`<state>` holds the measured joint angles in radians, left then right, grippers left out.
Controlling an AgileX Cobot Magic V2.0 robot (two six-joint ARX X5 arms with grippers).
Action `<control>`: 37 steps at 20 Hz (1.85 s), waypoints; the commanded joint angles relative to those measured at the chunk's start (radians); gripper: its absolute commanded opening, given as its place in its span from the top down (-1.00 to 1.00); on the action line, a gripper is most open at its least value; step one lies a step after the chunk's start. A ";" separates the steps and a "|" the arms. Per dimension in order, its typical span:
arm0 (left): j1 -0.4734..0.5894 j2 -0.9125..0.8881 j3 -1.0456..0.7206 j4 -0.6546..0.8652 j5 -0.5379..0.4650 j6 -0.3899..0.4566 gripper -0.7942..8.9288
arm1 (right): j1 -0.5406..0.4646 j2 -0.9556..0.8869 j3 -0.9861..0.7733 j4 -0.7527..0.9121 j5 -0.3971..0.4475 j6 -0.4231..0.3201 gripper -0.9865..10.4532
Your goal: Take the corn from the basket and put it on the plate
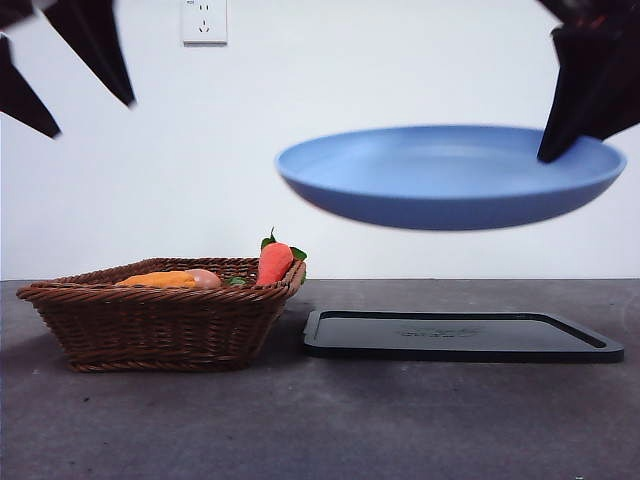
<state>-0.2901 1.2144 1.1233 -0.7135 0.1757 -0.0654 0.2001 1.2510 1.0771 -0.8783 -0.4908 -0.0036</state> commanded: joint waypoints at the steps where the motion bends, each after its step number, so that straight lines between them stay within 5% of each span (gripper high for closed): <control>1: -0.036 0.139 0.089 0.005 -0.104 0.032 -0.07 | -0.019 -0.016 0.025 -0.009 -0.006 -0.008 0.82; 6: -0.078 0.394 0.227 0.009 -0.227 0.074 -0.07 | -0.046 -0.055 0.024 -0.029 -0.007 -0.008 0.82; 21: -0.087 0.676 0.273 0.108 -0.249 0.084 -0.07 | -0.047 -0.064 0.024 -0.021 -0.006 -0.016 0.82; 26: -0.091 0.715 0.273 0.098 -0.251 0.071 0.08 | -0.047 -0.064 0.024 -0.014 -0.006 -0.016 0.82; 32: -0.097 0.705 0.273 0.100 -0.264 0.039 0.56 | -0.047 -0.064 0.024 -0.009 -0.006 -0.016 0.82; 37: -0.097 0.618 0.328 0.000 -0.263 0.021 0.58 | -0.047 -0.062 0.024 0.011 -0.006 -0.005 0.82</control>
<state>-0.3809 1.8320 1.4296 -0.7296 -0.0811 -0.0334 0.1505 1.1839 1.0809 -0.8764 -0.4904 -0.0109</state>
